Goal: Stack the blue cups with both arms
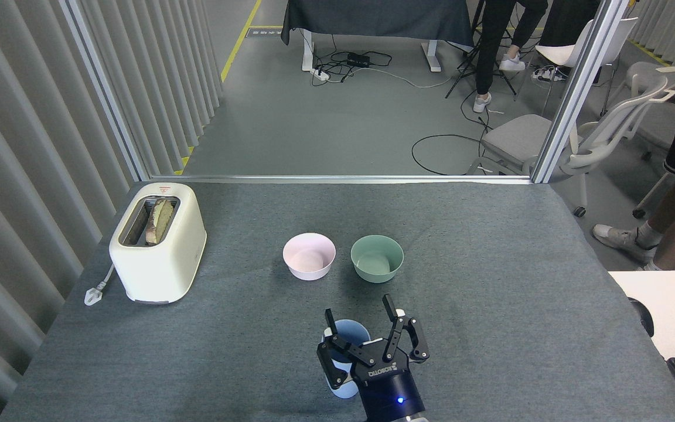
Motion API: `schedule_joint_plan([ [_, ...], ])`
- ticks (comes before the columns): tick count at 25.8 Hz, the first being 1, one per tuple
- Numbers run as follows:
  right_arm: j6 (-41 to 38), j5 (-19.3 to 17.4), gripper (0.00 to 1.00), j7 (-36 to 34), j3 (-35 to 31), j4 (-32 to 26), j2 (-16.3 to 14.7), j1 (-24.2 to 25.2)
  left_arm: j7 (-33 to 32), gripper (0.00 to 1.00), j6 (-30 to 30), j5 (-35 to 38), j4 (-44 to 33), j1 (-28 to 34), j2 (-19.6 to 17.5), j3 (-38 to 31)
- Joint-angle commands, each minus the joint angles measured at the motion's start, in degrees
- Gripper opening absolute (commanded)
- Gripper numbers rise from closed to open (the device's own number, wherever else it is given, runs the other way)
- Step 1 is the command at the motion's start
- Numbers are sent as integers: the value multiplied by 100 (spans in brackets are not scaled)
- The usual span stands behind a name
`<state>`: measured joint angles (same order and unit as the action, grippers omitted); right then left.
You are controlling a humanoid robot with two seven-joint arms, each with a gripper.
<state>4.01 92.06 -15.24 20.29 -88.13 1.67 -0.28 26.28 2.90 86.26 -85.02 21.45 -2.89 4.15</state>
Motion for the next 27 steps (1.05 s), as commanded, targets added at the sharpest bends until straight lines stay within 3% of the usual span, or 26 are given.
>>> schedule_joint_plan([
  [1,-50,-119,100,-76,-649,-116,-80,247,0,100,0,-48,-6,0,-1,-2],
  [6,-752,-250,100,-304,-1616,-90,-616,1302,-9,100,9,-48,-6,-26,17,6],
  [10,-1254,-839,100,-876,-2310,-55,-607,2216,-9,100,9,-39,-6,-53,17,6],
  [12,-1333,-936,100,-920,-2451,-37,-651,2489,-9,100,9,-39,-6,-53,25,6],
  [18,-1315,-936,100,-929,-2469,86,-739,2814,-9,100,0,-48,11,-132,26,-134],
  [27,-1280,-936,100,-929,-2469,59,-747,2831,-9,100,18,-39,90,-158,-18,-284],
])
